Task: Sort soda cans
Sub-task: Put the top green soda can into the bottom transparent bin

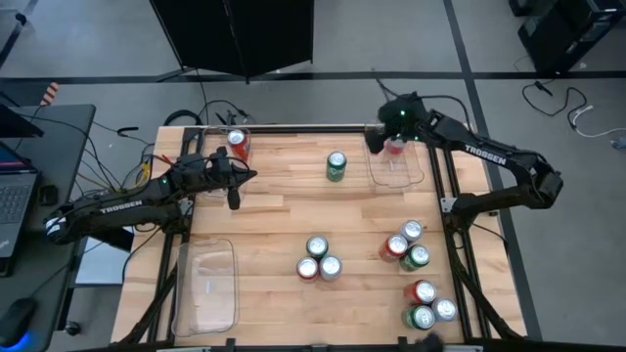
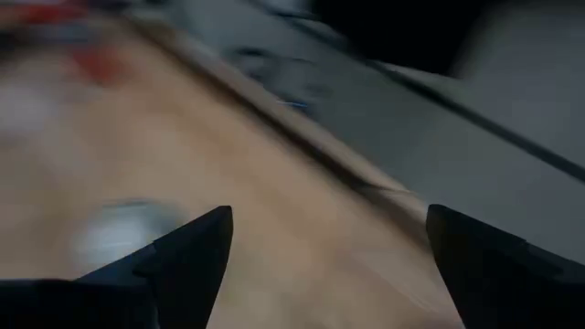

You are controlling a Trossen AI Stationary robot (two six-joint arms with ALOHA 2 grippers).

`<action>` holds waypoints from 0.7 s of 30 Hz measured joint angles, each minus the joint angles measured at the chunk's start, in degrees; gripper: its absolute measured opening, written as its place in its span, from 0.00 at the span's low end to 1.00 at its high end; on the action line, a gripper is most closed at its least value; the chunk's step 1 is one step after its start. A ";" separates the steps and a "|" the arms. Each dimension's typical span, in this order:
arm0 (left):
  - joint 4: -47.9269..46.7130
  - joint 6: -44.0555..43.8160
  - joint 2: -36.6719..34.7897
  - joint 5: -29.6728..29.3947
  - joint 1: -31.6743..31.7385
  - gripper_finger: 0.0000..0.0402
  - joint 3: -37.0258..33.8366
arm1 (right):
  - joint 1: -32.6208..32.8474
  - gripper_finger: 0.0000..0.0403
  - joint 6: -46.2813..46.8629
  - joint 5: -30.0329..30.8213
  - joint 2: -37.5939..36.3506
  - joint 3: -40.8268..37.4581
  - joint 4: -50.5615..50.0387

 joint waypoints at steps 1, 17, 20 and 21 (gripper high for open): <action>0.01 0.00 0.00 0.00 0.01 0.02 0.00 | 1.82 0.87 -0.05 -2.70 0.00 -0.55 2.71; -0.60 -0.17 0.00 0.00 0.01 0.02 0.00 | 18.39 0.87 -1.92 10.72 15.92 -4.04 19.64; -0.64 -0.17 0.02 0.00 0.00 0.02 0.00 | 18.02 0.87 -1.12 10.61 18.22 -4.04 20.14; -0.64 -0.17 0.00 0.00 -0.01 0.02 0.00 | 17.93 0.87 -1.09 10.65 18.94 -4.04 20.23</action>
